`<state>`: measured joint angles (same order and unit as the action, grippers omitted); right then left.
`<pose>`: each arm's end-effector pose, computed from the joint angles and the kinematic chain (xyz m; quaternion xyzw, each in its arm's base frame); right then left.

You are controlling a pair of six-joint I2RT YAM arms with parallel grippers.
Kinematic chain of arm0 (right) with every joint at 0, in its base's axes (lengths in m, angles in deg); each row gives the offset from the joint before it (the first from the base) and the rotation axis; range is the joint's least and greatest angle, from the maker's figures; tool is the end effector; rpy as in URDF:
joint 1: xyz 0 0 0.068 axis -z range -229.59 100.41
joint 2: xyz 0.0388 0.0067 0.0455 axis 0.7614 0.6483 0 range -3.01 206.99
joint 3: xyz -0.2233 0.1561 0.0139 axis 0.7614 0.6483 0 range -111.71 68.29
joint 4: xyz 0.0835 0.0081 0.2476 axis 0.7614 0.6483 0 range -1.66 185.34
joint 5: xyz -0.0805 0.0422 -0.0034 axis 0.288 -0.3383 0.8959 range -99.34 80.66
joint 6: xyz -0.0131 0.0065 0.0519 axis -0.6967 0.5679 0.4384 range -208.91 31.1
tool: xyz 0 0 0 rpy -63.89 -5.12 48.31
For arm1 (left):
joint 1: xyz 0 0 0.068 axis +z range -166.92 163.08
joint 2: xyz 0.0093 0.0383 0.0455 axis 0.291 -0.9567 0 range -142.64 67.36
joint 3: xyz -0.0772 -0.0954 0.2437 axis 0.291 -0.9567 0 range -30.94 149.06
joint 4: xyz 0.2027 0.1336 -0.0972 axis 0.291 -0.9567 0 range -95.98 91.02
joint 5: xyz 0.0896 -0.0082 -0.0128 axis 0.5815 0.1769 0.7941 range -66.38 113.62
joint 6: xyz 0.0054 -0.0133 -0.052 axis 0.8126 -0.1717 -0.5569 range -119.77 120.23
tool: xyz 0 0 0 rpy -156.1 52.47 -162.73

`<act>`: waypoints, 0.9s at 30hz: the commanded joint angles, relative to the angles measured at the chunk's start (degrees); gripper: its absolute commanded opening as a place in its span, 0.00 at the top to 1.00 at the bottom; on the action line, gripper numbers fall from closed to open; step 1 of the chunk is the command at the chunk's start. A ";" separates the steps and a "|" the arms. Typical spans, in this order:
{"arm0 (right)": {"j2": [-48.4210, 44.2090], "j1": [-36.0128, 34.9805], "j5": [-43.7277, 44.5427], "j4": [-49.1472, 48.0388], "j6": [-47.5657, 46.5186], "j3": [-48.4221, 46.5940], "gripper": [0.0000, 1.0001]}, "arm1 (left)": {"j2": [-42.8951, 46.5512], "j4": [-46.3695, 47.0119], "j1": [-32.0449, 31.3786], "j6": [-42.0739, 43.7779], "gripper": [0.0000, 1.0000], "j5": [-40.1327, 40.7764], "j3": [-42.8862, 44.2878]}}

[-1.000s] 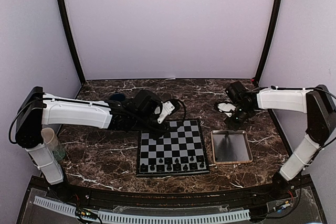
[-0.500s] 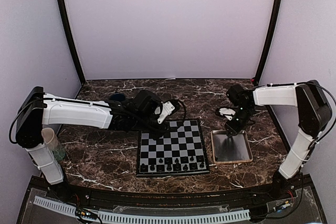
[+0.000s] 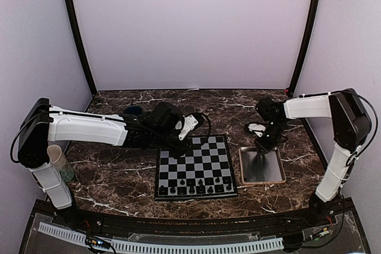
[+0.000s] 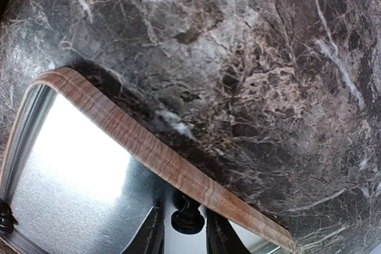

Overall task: Set up the chess pieces on the board
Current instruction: Pick up the pawn from the storage box.

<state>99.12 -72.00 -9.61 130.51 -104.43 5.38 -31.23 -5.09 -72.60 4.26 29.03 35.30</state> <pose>0.2955 0.1220 0.1548 -0.3243 0.9430 0.0069 0.0748 0.2195 -0.3155 0.2261 0.4300 0.7904 -0.1510 0.4094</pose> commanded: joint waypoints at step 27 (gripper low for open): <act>-0.32 6.30 -9.61 -0.23 -3.20 0.91 0.86 | -0.29 -1.30 -0.24 -0.43 0.67 -0.22 1.35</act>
<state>100.56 -66.12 -16.61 128.98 -103.95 3.87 -31.86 -5.51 -72.60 4.24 29.01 35.41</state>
